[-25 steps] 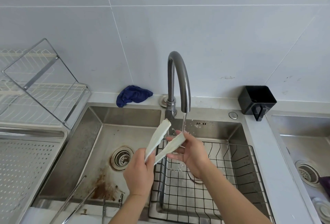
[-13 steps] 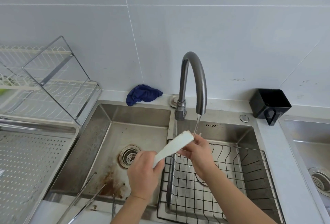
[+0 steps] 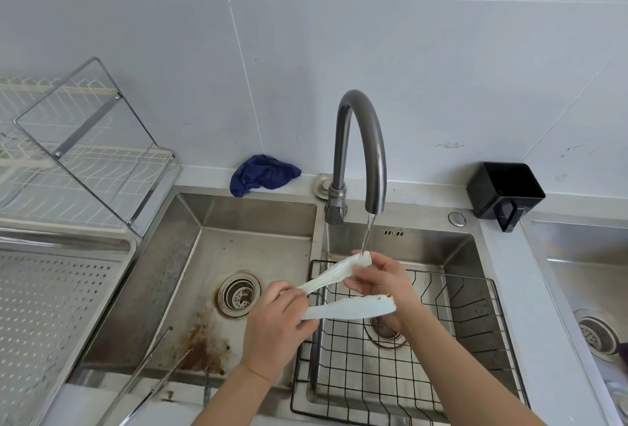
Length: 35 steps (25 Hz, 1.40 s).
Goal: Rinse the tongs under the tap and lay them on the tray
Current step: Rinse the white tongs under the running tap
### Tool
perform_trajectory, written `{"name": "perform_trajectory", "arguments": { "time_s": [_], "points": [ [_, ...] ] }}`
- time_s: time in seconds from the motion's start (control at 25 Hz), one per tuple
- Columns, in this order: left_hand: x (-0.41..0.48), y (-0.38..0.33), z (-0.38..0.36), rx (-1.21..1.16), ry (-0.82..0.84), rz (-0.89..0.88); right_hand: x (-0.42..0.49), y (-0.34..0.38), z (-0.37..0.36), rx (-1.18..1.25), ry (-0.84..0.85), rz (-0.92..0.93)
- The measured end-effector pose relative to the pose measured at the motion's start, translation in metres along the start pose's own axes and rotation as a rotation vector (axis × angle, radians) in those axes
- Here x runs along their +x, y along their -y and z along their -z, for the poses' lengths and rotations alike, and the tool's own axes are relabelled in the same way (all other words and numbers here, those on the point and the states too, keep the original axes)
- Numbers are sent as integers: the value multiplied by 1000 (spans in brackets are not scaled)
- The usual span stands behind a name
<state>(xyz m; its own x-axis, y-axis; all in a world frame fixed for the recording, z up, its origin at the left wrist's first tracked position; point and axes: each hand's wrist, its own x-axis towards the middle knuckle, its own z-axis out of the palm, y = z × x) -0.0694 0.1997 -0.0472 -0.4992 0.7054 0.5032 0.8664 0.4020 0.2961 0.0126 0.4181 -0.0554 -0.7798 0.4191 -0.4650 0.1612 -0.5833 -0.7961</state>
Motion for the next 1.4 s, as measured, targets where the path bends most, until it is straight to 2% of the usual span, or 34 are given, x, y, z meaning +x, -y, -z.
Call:
{"name": "perform_trajectory", "arguments": {
  "time_s": [0.12,0.24,0.4,0.52,0.64,0.8,0.84,1.0,1.16,1.24,1.32,1.4],
  "points": [
    [1,-1,-1,-40,9,-2,2,-1,0,-106,-94,74],
    [4,-1,0,-79,72,68,-1,-4,-6,-50,-40,106],
    [6,1,1,-175,195,180,-6,-5,-11,-167,-55,139],
    [11,-5,-10,-331,227,373,-6,6,-8,-259,-164,206],
    [21,-13,-22,-483,225,516,-15,23,3,-272,-114,235],
    [37,-24,-26,-590,217,708,-26,39,2,-494,-85,339],
    [40,-25,-24,-615,207,742,-27,41,-3,-484,-78,352],
    [50,-33,-18,-848,185,870,-30,56,-25,-122,62,301],
    [45,-47,-26,-1032,325,1064,-31,57,-31,-48,105,240],
    [37,-52,-30,-1143,364,1149,-30,53,-21,94,125,147],
    [31,-56,-31,-1200,390,1207,-28,47,-9,209,65,50],
    [29,-59,-29,-1200,444,1238,-24,37,-3,-4,-59,35]
  ]
}}
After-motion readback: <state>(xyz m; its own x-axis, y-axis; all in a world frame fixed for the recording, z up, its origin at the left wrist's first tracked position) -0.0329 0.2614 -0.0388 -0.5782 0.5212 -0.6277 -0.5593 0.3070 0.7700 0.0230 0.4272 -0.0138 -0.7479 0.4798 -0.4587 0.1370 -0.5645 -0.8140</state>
